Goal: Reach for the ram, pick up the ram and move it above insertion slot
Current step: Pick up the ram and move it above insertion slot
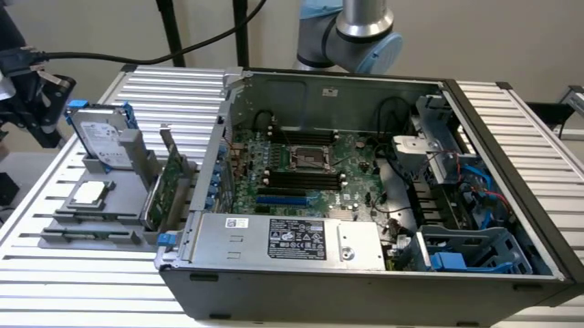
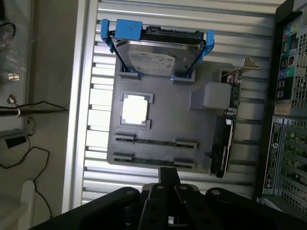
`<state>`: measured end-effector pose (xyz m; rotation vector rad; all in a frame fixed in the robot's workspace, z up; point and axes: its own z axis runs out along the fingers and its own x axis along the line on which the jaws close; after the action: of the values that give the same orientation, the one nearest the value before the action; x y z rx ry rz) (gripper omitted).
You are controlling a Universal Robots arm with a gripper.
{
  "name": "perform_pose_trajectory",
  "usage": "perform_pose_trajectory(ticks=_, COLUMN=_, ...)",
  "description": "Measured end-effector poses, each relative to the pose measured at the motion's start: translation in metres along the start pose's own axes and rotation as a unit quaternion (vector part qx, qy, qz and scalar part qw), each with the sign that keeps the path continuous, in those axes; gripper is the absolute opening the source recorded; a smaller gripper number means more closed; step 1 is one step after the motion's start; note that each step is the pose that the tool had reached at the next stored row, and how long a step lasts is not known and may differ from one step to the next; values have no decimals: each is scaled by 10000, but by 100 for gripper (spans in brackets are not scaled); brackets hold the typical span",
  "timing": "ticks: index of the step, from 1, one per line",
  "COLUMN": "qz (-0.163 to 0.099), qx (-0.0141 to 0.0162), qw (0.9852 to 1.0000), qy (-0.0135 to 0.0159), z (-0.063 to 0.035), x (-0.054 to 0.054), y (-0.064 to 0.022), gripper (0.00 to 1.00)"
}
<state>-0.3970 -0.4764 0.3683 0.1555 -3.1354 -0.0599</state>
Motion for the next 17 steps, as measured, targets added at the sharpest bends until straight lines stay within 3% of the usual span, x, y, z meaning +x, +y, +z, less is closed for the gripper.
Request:
perform_pose_trajectory(ticks=4, qz=-368, qx=0, qw=9993, qy=14, z=3, x=0, y=0, gripper=11)
perform_pose_trajectory(ticks=8, qz=-727, qx=0, qw=9974, qy=28, z=11, x=-1, y=0, gripper=11)
perform_pose_trajectory(ticks=13, qz=-1182, qx=0, qw=9930, qy=46, z=29, x=-1, y=-1, gripper=11)
perform_pose_trajectory(ticks=17, qz=-1541, qx=0, qw=9880, qy=59, z=45, x=-1, y=-2, gripper=11)
